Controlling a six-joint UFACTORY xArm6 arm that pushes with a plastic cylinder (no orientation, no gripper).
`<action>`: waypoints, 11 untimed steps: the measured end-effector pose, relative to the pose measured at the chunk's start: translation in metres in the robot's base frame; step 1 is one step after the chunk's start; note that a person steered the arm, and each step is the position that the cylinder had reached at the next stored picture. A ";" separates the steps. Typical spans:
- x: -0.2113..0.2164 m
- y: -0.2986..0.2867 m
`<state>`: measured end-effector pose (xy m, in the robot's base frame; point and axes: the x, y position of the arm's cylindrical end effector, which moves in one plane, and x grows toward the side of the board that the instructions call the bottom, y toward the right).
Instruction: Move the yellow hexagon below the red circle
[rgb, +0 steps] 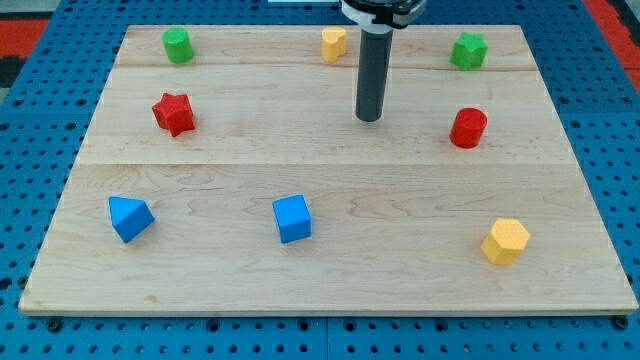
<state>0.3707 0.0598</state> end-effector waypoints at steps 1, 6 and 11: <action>0.011 0.037; 0.208 0.151; 0.153 0.126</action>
<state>0.5234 0.1859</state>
